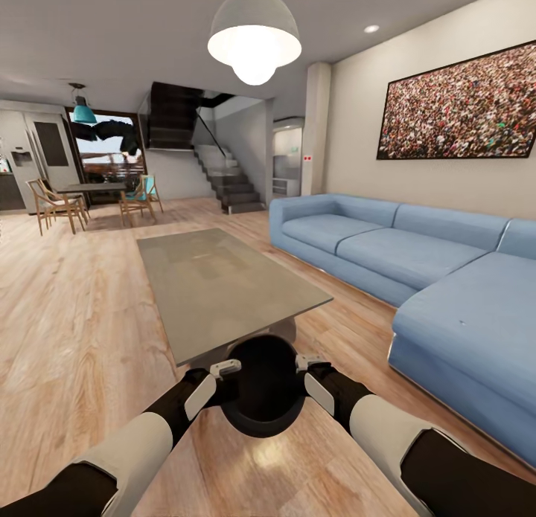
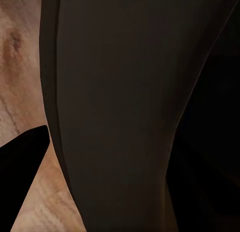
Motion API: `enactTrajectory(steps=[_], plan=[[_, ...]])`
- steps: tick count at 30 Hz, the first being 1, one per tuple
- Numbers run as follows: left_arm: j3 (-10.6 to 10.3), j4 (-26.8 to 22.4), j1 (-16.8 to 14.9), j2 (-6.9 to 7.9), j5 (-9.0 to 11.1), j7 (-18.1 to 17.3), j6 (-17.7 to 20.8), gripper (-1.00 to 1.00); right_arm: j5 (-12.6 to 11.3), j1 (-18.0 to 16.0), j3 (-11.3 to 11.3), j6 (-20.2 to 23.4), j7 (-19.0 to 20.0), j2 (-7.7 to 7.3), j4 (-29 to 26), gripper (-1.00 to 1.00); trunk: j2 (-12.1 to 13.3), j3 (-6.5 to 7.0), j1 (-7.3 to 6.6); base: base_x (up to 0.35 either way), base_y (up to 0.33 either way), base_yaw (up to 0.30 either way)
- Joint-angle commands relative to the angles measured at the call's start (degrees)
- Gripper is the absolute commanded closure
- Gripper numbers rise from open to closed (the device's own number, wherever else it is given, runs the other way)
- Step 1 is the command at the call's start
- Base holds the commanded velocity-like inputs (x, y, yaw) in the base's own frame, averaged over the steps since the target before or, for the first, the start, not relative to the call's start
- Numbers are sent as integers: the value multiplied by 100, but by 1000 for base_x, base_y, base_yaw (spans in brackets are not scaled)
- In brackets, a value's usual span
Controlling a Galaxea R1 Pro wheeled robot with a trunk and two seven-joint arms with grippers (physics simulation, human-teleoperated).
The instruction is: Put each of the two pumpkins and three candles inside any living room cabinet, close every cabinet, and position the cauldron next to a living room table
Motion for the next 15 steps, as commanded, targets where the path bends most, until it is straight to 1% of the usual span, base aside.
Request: enactTrajectory(steps=[1, 15], plan=[[-20, 2, -3, 6, -33, 52, 30, 100, -27, -7, 51, -333, -43, -2, -116, 100, -4, -14, -2, 0, 0, 74], [-20, 1, -3, 6, -32, 52, 30, 100, -35, -7, 42, -333, -54, -2, -115, 100, -4, -138, -2, 0, 0, 68]])
